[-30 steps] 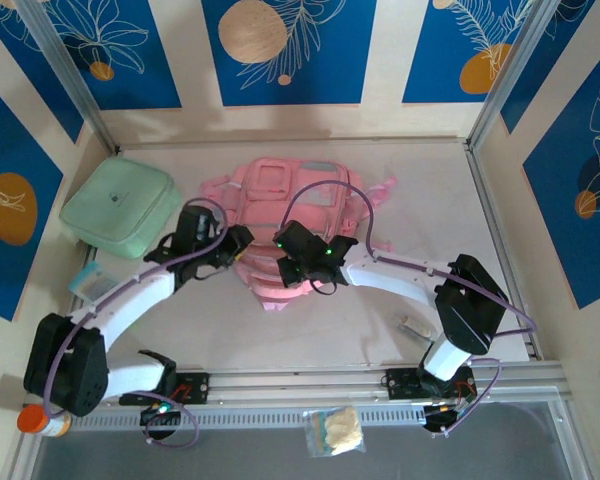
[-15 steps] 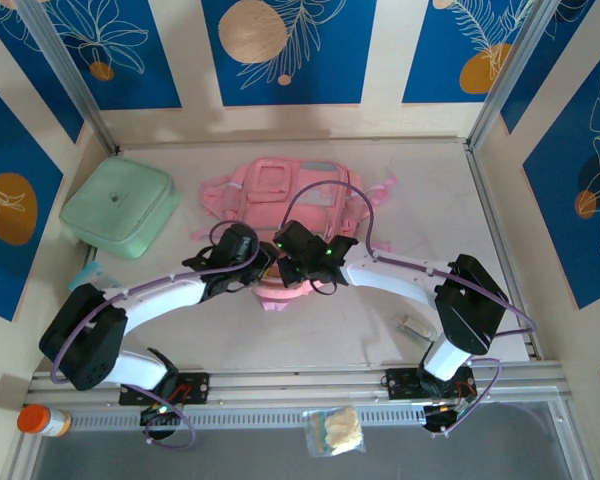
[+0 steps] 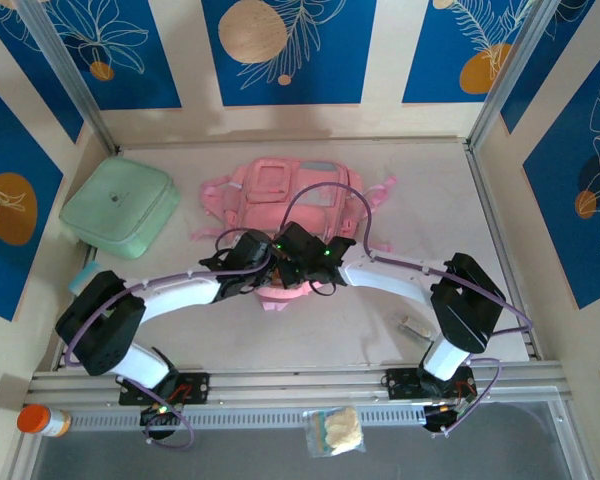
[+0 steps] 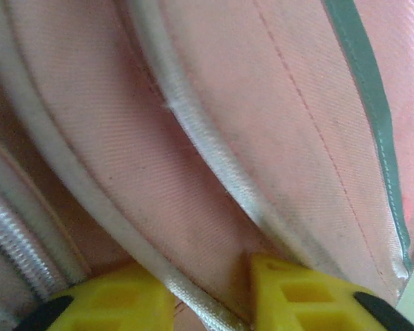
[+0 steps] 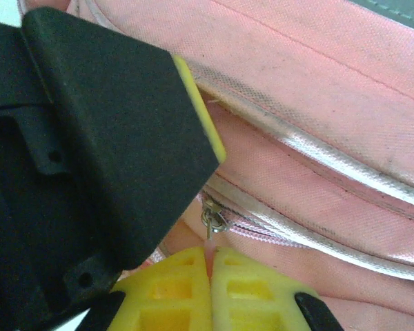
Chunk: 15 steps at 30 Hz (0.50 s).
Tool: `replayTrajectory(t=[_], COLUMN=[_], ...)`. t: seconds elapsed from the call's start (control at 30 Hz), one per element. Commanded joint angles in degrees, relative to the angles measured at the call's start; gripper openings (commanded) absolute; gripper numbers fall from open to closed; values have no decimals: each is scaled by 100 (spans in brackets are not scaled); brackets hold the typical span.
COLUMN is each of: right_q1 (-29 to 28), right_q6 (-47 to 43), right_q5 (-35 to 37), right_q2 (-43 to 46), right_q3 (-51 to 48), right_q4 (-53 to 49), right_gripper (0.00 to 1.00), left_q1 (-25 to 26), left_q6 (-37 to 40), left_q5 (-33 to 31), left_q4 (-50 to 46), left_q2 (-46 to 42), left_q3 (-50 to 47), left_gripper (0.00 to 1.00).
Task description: Pack books, pencil case, and school supplies into a backpack
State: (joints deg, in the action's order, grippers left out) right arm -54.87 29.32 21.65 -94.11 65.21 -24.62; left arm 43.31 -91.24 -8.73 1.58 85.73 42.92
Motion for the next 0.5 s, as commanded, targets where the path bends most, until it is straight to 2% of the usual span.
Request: replayTrajectory(t=[0.0,0.1,0.27,0.47], right_q1=[-168,-164,-163,-293], right_q6=[-72,-83,-207,-334], right_q5=[-246,-91,140,594], right_q2=[-9,-3,119,114], right_q3=[-130,-124,-173,-184], right_q4=[163,10,-103,-418], right_gripper=[0,0,0,0], left_q1=[-5,-35,-111,-353], left_q6=[-86,-63,145,675], left_q5=[-541,-622,-829,-775], left_q4=[-176,-185,-512,-650], left_q2=[118,55,-218,-689], left_q3=[226,158,105,124], left_gripper=[28,13,0,0])
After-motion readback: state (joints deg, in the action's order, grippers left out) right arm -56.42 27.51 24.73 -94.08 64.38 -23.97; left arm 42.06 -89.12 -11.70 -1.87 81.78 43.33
